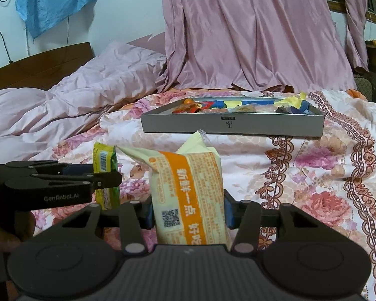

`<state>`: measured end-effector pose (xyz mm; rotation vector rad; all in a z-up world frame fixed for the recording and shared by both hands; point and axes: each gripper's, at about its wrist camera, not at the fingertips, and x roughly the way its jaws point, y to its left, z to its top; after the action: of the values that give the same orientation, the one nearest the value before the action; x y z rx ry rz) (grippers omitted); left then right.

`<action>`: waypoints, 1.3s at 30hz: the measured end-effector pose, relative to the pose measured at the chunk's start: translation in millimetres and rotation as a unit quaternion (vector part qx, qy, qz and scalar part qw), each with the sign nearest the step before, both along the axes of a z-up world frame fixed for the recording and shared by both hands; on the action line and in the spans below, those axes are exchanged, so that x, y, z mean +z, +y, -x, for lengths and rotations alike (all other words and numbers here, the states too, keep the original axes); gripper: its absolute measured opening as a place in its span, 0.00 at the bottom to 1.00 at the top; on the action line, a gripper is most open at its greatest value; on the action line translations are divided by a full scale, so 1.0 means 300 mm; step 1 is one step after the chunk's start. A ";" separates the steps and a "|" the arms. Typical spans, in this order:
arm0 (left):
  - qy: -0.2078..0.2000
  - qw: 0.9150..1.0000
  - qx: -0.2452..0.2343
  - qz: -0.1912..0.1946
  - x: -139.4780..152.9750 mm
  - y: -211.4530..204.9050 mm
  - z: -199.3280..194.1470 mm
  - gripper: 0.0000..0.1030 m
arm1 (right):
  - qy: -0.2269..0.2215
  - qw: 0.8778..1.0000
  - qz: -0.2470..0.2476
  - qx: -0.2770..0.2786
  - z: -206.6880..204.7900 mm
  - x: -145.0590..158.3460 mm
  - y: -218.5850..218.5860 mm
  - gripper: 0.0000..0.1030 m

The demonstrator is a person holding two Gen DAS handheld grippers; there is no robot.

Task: Organize snacks
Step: 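Lift both held snacks and carry them over the gray tray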

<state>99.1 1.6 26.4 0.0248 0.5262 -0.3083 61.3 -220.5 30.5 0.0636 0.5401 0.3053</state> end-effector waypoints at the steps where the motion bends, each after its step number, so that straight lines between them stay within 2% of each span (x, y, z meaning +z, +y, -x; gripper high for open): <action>1: -0.003 1.000 0.000 0.001 0.006 0.001 -0.002 0.49 | -0.001 1.000 0.000 0.000 -0.001 0.002 -0.001 0.52; 13: -0.021 1.000 0.006 0.023 0.093 0.016 -0.068 0.49 | -0.023 1.000 0.000 -0.006 -0.050 0.081 -0.026 0.52; 21: -0.056 0.998 0.001 0.037 0.224 -0.028 -0.183 0.49 | -0.066 0.998 0.009 -0.020 -0.174 0.232 -0.073 0.52; 30: -0.090 0.995 -0.005 0.045 0.377 -0.138 -0.399 0.49 | -0.098 0.995 0.024 -0.026 -0.376 0.362 -0.102 0.52; 35: -0.078 0.996 -0.001 0.049 0.385 -0.190 -0.541 0.49 | -0.098 0.994 0.031 -0.034 -0.498 0.382 -0.122 0.52; 39: -0.056 0.997 0.005 0.044 0.346 -0.221 -0.655 0.49 | -0.086 0.995 0.038 -0.043 -0.608 0.364 -0.144 0.52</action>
<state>295.7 -64.5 130.1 -0.0466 0.4007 -0.3182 243.8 -263.8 139.6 -0.0142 0.3762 0.2040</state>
